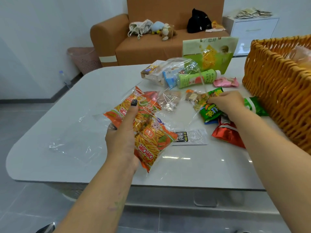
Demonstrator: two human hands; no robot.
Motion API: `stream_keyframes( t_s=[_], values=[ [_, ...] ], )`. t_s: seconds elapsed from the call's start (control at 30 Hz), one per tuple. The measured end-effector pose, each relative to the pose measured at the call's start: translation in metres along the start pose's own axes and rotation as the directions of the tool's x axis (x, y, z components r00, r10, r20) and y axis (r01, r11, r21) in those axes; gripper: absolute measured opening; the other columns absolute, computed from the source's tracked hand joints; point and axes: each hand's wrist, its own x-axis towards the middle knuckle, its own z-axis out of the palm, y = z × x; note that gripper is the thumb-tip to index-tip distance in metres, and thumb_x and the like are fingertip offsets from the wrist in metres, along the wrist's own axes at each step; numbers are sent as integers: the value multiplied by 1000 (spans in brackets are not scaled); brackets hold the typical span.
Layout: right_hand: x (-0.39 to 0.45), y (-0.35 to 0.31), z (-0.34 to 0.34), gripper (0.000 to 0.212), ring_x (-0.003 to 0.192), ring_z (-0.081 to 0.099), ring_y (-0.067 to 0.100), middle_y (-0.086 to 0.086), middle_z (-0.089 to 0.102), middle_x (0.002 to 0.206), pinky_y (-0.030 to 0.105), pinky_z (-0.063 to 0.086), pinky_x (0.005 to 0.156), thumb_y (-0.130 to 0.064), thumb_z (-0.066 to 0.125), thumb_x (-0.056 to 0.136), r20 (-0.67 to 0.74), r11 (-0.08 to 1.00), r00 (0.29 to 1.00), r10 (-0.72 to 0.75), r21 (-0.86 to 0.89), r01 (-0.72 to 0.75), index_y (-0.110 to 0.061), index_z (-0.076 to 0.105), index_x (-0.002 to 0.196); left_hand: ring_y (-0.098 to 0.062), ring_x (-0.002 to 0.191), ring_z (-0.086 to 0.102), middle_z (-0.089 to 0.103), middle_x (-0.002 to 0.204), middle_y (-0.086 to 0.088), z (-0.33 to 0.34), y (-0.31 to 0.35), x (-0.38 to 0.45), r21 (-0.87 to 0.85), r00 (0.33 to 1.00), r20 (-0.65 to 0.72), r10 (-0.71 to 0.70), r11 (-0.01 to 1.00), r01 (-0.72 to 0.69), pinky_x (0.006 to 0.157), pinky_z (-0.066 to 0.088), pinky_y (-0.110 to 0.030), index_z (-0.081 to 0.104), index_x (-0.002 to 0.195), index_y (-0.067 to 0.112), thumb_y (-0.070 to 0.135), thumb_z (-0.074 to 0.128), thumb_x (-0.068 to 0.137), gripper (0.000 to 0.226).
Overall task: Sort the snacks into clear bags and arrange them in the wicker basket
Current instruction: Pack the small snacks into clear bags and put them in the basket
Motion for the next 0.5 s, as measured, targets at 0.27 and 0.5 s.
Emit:
stream_keyframes(
  t_s=[0.27,0.5],
  values=[
    [-24,-8,-1,29,55,44,23,23,60,65,27,27,46,-20,67,79,-276,949,908,-315,-76,306,5,66,65,-22,74,75,76,95,1,2,2,-4,-61,1000,-17,14,998,-15,68,61,-47,63,115,30,50,82,70,52],
    [-69,-28,-43,30,62,62,25,18,61,63,48,56,63,-24,72,72,-259,808,946,-196,503,305,-7,59,52,-25,86,73,73,106,-1,0,2,-19,-118,999,33,-10,993,14,76,59,-51,59,123,30,59,77,71,62]
  ],
)
